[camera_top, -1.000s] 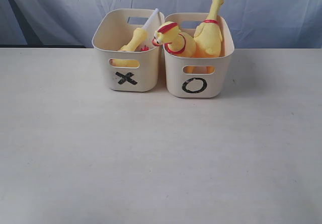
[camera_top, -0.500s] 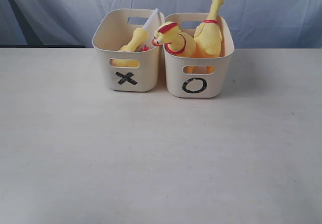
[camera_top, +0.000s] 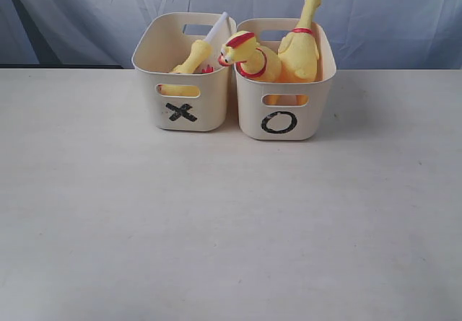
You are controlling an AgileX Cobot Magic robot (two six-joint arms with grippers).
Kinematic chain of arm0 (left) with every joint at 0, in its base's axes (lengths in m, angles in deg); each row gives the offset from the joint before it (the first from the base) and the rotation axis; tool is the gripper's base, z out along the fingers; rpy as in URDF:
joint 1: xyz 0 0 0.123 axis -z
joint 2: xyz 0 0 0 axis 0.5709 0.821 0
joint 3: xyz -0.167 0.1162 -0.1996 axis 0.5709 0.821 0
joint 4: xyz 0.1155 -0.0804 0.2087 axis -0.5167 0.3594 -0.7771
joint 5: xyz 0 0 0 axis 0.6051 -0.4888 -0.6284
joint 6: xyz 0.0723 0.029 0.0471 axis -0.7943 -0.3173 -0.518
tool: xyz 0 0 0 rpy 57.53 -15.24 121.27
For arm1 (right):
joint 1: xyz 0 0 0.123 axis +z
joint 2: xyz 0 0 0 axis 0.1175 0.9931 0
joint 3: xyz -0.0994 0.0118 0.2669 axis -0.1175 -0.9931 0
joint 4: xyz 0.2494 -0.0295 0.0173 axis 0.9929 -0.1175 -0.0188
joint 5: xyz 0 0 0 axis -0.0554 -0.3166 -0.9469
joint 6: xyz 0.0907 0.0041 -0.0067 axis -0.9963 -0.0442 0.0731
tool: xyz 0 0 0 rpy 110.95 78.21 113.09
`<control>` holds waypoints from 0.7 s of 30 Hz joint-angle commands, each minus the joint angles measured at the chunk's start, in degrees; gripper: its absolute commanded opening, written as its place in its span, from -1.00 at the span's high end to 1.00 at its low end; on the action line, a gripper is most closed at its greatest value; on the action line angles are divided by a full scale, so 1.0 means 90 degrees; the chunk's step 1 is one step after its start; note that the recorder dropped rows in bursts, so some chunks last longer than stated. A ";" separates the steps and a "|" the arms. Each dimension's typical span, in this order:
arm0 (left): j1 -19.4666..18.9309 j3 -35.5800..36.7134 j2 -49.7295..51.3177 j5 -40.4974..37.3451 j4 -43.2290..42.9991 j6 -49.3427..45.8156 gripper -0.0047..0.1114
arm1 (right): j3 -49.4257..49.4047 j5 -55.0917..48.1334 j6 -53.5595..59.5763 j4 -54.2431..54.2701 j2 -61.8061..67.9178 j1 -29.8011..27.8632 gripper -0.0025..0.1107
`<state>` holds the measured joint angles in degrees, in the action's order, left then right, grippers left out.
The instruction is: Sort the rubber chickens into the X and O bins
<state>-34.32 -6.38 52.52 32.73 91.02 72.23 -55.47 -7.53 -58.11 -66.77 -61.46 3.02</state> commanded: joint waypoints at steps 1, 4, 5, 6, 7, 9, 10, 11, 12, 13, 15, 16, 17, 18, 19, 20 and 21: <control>-0.0037 0.0015 -0.0031 0.0009 0.0018 -0.0031 0.92 | -0.0011 0.0039 0.0044 0.0015 -0.0021 -0.0029 0.97; -0.0037 0.0015 -0.0031 0.0072 0.0005 -0.0031 0.92 | -0.0011 0.0039 0.0044 0.0015 -0.0021 -0.0029 0.97; -0.0037 0.0015 -0.0031 0.0067 -0.0007 -0.0031 0.92 | -0.0011 0.0039 0.0044 0.0015 -0.0021 -0.0029 0.97; -0.0037 0.0015 -0.0031 0.0067 -0.0007 -0.0031 0.92 | -0.0011 0.0039 0.0044 0.0015 -0.0021 -0.0029 0.97; -0.0037 0.0015 -0.0031 0.0067 -0.0007 -0.0031 0.92 | -0.0011 0.0023 0.0044 0.0015 -0.0021 -0.0029 0.97; -0.0037 0.0015 -0.0031 0.0067 -0.0007 -0.0031 0.92 | -0.0011 -0.0023 0.0044 0.0015 -0.0021 -0.0029 0.97; -0.0037 0.0015 -0.0031 0.0067 -0.0007 -0.0031 0.92 | -0.0011 -0.0023 0.0044 0.0015 -0.0021 -0.0029 0.97; -0.0037 0.0015 -0.0031 0.0054 -0.0005 -0.0031 0.92 | -0.0011 -0.0023 0.0044 0.0015 -0.0021 -0.0029 0.97; -0.0037 0.0015 -0.0031 0.0054 -0.0005 -0.0031 0.92 | -0.0011 -0.0019 0.0072 0.0015 -0.0021 -0.0029 0.97; -0.0037 0.0015 -0.0031 0.0054 -0.0005 -0.0031 0.92 | -0.0011 -0.0019 0.0129 0.0002 -0.0021 -0.0029 0.97; -0.0037 0.0015 -0.0031 0.0026 -0.0019 -0.0031 0.92 | -0.0011 -0.0019 0.0345 -0.0011 -0.0021 -0.0029 0.97; -0.0037 0.0015 -0.0031 -0.0001 -0.0019 -0.0031 0.92 | -0.0011 -0.0019 0.0374 -0.0011 -0.0021 -0.0029 0.97; -0.0037 0.0015 -0.0031 -0.0001 -0.0019 -0.0031 0.92 | -0.0011 -0.0019 0.0374 -0.0011 -0.0021 -0.0029 0.97; -0.0037 0.0015 -0.0031 -0.0026 -0.0019 -0.0031 0.92 | -0.0011 -0.0019 0.0374 -0.0011 -0.0021 -0.0029 0.97; -0.0037 0.0015 -0.0031 -0.0029 -0.0030 -0.0031 0.92 | -0.0011 -0.0019 0.0374 -0.0011 -0.0021 -0.0029 0.97; -0.0037 0.0015 -0.0031 -0.0029 -0.0030 -0.0031 0.92 | -0.0011 -0.0019 0.0374 -0.0011 -0.0021 -0.0029 0.97; -0.0037 0.0015 -0.0031 -0.0029 -0.0032 -0.0126 0.92 | -0.0011 -0.0019 0.0374 -0.0011 -0.0021 -0.0029 0.97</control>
<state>-34.32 -6.38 52.52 32.63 91.02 72.14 -55.47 -8.02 -55.29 -66.50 -61.46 3.02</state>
